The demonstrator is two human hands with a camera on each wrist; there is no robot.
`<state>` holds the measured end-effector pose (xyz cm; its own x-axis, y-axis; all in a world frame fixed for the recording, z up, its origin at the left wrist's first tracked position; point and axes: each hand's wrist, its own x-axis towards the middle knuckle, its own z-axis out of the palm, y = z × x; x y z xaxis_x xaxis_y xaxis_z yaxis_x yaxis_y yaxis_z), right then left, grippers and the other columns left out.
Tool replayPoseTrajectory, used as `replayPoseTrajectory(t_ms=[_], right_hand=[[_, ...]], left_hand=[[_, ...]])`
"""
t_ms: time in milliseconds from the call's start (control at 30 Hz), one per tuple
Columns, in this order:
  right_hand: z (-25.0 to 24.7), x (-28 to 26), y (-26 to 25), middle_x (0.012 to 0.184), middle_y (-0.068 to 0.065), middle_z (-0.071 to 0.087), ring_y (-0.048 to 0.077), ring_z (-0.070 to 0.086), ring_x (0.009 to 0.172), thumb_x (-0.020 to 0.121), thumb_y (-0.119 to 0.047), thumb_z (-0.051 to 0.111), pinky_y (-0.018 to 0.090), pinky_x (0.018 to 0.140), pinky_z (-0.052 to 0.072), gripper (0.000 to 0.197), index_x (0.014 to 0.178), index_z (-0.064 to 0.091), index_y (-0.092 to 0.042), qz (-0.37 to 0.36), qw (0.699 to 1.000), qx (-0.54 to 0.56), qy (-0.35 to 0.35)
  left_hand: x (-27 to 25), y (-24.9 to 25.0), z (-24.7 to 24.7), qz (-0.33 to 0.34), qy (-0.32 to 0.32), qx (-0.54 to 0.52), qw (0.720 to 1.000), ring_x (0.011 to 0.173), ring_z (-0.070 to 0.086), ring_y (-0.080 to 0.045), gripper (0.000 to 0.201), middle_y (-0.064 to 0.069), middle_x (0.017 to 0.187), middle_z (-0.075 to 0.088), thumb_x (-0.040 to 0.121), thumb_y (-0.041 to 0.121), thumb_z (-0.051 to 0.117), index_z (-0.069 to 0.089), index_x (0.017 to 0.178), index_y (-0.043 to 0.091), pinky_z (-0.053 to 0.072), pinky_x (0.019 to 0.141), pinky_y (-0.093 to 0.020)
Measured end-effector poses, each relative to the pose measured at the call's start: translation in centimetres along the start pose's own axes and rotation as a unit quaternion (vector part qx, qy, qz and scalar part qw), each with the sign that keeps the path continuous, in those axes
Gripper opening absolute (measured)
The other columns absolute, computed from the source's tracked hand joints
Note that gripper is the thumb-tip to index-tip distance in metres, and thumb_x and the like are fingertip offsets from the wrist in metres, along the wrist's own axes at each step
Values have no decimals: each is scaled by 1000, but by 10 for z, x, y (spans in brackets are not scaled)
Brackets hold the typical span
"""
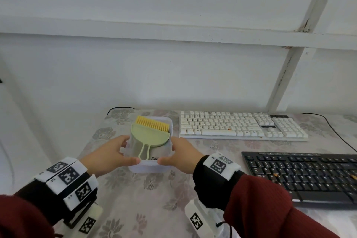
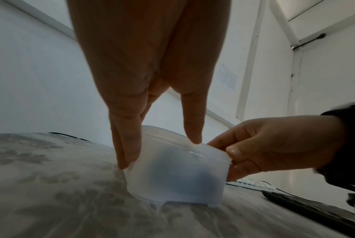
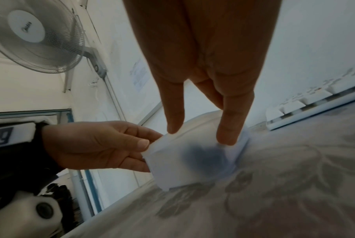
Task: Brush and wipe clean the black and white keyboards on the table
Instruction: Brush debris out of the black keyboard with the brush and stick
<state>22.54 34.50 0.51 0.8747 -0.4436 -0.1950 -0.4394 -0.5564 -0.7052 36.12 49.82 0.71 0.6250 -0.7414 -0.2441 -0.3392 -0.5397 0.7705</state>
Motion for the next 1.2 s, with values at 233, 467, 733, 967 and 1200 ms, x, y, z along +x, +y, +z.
replayPoseTrajectory(t_ms=[233, 467, 733, 967, 1200], right_hand=[[21, -41, -2, 123, 8, 41, 22, 49, 99, 86, -38, 64, 27, 83, 43, 53, 127, 43, -12, -20, 999, -27, -18], [35, -67, -6, 119, 6, 39, 23, 50, 103, 87, -41, 60, 28, 89, 42, 55, 129, 39, -13, -29, 999, -32, -28], [43, -83, -8, 119, 4, 38, 23, 50, 105, 87, -42, 59, 33, 93, 44, 54, 130, 37, -16, -36, 997, -37, -50], [26, -78, -16, 127, 3, 40, 20, 44, 115, 90, -40, 56, 28, 93, 39, 51, 132, 39, -16, -55, 994, -97, -21], [24, -39, -49, 134, 7, 37, 29, 31, 118, 90, -13, 56, 42, 98, 33, 41, 125, 58, -35, -217, 937, -268, -60]], left_hand=[[-49, -11, 5, 17, -20, -17, 999, 82, 66, 0, 73, 24, 106, 44, 57, 47, 75, 38, 119, 37, 50, 65, -14], [-80, -25, 6, 15, -34, -10, 999, 94, 67, -6, 78, 13, 126, 48, 65, 44, 80, 38, 131, 37, 54, 83, -27], [-98, -30, 6, 17, -31, -71, 997, 91, 64, 6, 72, 21, 118, 47, 59, 38, 84, 39, 115, 46, 52, 69, -13], [-103, -34, 2, 16, -47, -110, 993, 94, 67, -5, 115, 16, 122, 51, 26, 66, 83, 38, 128, 38, 54, 70, -16], [-100, -31, 6, 3, -37, -149, 988, 95, 67, -4, 97, 14, 119, 56, 47, 41, 87, 40, 132, 31, 53, 69, -15]])
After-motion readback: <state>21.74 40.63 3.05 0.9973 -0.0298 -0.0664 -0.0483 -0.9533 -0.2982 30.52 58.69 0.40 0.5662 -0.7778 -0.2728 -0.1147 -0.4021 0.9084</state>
